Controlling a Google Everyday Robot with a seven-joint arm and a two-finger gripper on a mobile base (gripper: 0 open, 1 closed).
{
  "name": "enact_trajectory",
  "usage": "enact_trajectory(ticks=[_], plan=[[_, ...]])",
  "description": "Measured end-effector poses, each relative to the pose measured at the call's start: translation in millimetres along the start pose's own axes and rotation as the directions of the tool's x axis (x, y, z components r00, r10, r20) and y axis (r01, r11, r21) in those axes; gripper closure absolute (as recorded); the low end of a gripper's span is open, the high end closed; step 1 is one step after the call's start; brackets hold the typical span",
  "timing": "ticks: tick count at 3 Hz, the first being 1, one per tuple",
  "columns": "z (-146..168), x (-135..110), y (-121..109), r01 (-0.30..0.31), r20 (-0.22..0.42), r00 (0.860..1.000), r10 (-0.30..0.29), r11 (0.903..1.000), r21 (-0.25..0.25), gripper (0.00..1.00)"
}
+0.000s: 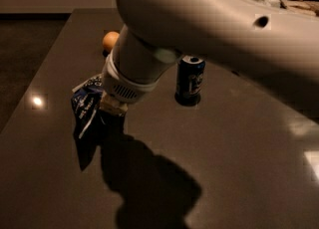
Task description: Pick blue chip bag
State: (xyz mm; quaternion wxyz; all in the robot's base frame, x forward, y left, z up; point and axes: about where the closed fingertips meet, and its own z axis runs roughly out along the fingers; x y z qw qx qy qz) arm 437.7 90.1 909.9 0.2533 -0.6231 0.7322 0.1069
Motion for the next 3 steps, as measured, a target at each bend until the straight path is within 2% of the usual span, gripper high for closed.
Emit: enact_trajectory(ticks=[1, 2, 3], plan=[[-32.1, 6.5, -17.7, -0.003, 0.042, 0.999, 0.002, 0.9998, 0.018, 1.00], [-56.3, 9.6, -20.8, 0.029, 0.090, 0.995, -0.031, 0.9995, 0.015, 1.00], [-62.2, 5.9, -18.4, 0.049, 0.098, 0.994, -0.051, 0.9986, 0.022, 1.00]])
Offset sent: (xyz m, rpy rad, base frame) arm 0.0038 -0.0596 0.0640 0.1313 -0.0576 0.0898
